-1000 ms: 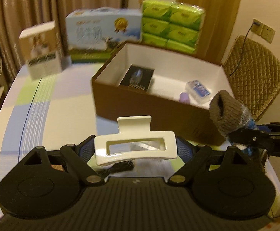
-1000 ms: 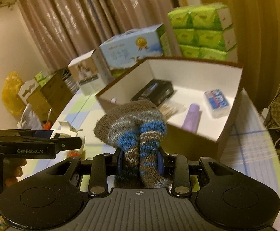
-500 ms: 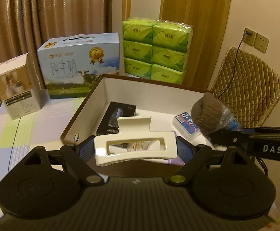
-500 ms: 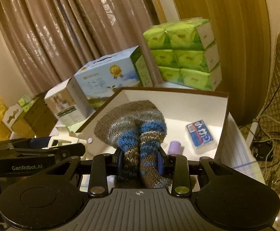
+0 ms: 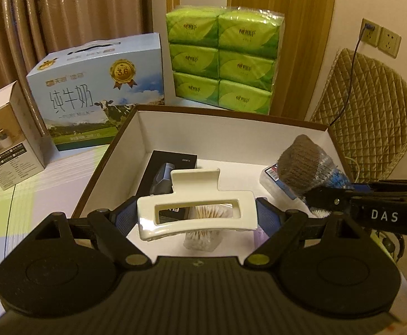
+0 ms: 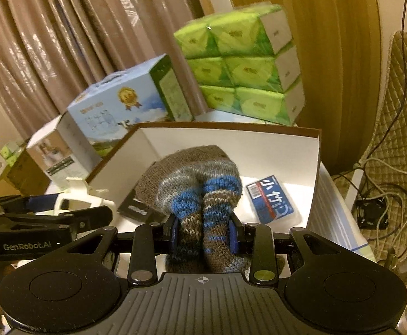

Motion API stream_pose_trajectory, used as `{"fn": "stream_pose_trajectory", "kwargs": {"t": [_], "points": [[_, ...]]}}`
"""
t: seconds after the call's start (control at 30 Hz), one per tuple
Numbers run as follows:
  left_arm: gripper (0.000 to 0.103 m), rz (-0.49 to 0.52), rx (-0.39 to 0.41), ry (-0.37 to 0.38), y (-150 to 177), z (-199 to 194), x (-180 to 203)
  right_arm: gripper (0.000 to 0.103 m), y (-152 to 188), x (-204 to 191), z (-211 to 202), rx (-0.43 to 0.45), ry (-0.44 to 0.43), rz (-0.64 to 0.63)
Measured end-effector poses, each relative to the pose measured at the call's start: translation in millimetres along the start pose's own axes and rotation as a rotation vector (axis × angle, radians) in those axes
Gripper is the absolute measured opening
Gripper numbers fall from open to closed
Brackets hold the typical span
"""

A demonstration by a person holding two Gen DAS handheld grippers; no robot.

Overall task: Organize objects
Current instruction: 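Carry the knitted pouch with the right tool while the left tool carries the hair clip over the box, then lower both items into the box and open both tools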

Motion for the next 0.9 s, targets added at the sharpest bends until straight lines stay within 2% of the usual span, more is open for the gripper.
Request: {"fn": "stream_pose_trajectory", "kwargs": {"t": [0.23, 0.3, 0.37, 0.4, 0.53, 0.9], "points": [[0.085, 0.018, -0.038, 0.008, 2.0, 23.2, 1.4, 0.032, 3.5, 11.2, 23.4, -0.038, 0.063, -0.031], [0.085, 0.022, -0.049, 0.013, 4.2, 28.5, 2.0, 0.047, 4.6, 12.5, 27.9, -0.039, 0.081, -0.052], [0.085, 0.028, -0.063, 0.017, 6.5, 33.3, 2.8, 0.068, 5.0, 12.2, 30.1, -0.029, 0.098, -0.089], [0.085, 0.031, -0.068, 0.019, 7.5, 35.3, 3.1, 0.071, 4.6, 12.4, 30.6, -0.024, 0.113, -0.108], [0.085, 0.042, -0.096, 0.027, 12.6, 43.7, 5.5, 0.072, 3.4, 13.0, 32.6, -0.017, 0.140, -0.162], [0.085, 0.086, -0.195, 0.050, 27.8, 65.8, 17.8, 0.074, 4.8, 19.7, 34.4, -0.039, 0.142, -0.160]]}}
Point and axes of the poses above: each gripper's, at about its wrist camera, not at the fingertips, and z roughly the way its jaws point, x to its right, y to its underside, the point moved 9 cm from there along z, roughly the way its jaws point, and after that the axes turned 3 degrees about y, right-handed, at the moved point
